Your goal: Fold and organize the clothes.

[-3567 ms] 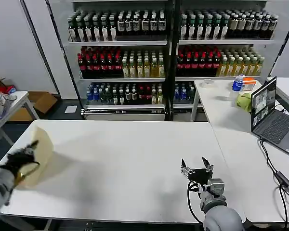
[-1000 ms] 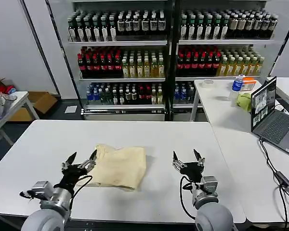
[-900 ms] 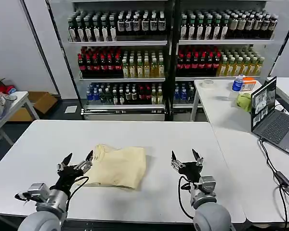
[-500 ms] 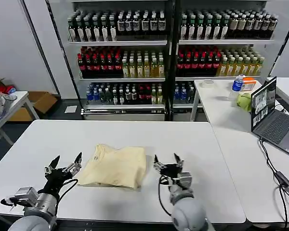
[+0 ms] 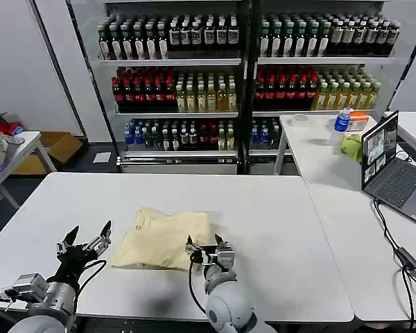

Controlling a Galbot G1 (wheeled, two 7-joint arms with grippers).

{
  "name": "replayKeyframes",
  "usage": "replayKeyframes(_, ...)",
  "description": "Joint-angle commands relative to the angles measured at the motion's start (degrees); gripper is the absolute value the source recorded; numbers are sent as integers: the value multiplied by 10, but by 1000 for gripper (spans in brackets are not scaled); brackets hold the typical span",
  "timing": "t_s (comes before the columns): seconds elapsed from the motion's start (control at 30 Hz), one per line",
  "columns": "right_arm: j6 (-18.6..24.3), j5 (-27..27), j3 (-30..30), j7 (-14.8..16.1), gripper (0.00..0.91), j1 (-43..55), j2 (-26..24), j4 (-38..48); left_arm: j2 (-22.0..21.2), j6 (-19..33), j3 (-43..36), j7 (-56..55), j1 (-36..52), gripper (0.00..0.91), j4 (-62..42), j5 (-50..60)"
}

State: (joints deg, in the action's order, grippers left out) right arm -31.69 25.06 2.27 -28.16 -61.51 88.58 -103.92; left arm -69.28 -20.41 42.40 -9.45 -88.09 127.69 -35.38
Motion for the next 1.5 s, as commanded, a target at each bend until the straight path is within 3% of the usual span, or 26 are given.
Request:
replayKeyframes(0.03, -12, 51, 22, -46, 766, 12, 23, 21, -1, 0, 3, 0, -2, 907, 0, 2)
replayKeyframes(0.07, -11, 56, 19, -51, 675, 13, 23, 24, -2, 0, 2, 0, -1, 907, 0, 2)
replayKeyframes(0.1, -10, 62, 17, -54, 484, 14, 24, 27, -2, -1, 1, 0, -1, 907, 0, 2)
replayKeyframes(0.17, -9, 71, 11, -59, 282, 17, 25, 32, -3, -1, 0, 0, 0, 907, -1, 2)
replayKeyframes(0.2, -7, 77, 7, -61, 81, 20, 25, 36, -4, -1, 0, 0, 0, 907, -1, 2)
replayKeyframes(0.27, -6, 87, 2, -65, 0, 24, 26, 41, -5, -1, 0, -1, 1, 907, -3, 1)
replayKeyframes(0.57, -8, 122, -9, -74, 0, 31, 22, 41, -8, -2, -1, -2, 1, 907, -4, -2)
replayKeyframes(0.97, 1, 144, -42, -58, 0, 19, -17, 8, -12, -2, -9, -2, 3, 907, -2, -2)
replayKeyframes(1.17, 11, 153, -73, -2, 0, 11, -63, -4, -14, -1, -14, -2, 5, 907, -3, -1)
replayKeyframes(1.5, -5, 128, -118, 48, 0, 25, -109, 3, -15, -2, -21, -1, 8, 907, -3, 0)
